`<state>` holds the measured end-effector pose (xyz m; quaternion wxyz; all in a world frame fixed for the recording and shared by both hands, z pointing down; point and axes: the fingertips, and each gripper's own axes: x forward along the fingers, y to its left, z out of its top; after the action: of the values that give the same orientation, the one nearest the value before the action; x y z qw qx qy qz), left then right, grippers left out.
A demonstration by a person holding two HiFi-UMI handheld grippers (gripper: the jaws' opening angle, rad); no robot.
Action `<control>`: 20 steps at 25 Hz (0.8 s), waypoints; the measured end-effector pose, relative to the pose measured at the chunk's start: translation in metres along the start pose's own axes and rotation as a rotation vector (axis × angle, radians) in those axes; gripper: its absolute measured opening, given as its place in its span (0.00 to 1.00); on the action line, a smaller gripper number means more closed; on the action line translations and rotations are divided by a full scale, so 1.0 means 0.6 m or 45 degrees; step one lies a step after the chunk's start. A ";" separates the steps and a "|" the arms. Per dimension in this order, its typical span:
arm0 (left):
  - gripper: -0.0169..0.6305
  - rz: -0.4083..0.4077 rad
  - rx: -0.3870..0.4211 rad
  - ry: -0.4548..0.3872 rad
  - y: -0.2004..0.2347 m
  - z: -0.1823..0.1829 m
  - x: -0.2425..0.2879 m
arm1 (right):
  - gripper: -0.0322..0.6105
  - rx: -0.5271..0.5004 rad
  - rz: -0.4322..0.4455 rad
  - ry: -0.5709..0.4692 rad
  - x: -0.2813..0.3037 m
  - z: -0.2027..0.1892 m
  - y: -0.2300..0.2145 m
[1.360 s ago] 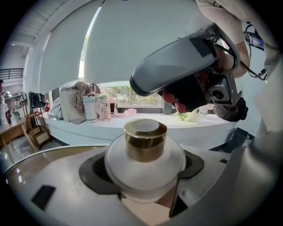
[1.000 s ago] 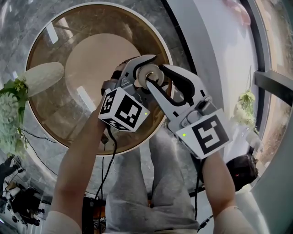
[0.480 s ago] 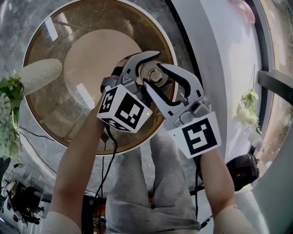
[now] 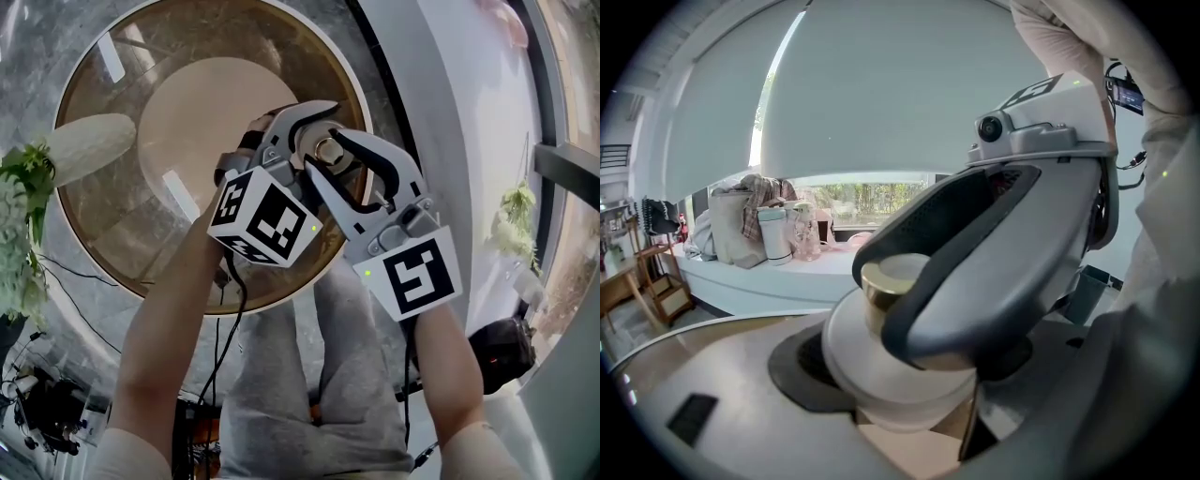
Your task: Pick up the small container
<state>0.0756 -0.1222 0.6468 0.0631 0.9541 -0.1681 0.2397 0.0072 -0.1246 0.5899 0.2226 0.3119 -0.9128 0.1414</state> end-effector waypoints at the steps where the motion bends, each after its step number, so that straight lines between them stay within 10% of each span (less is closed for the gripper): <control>1: 0.56 -0.001 0.001 0.005 0.001 -0.002 -0.001 | 0.26 0.003 0.001 -0.004 0.002 0.001 0.001; 20: 0.56 0.011 -0.021 0.000 0.019 0.009 -0.019 | 0.26 -0.032 0.029 -0.055 0.013 0.031 0.004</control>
<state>0.0646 -0.1308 0.6374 0.0699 0.9529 -0.1740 0.2385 -0.0055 -0.1340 0.5774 0.2048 0.3016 -0.9226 0.1258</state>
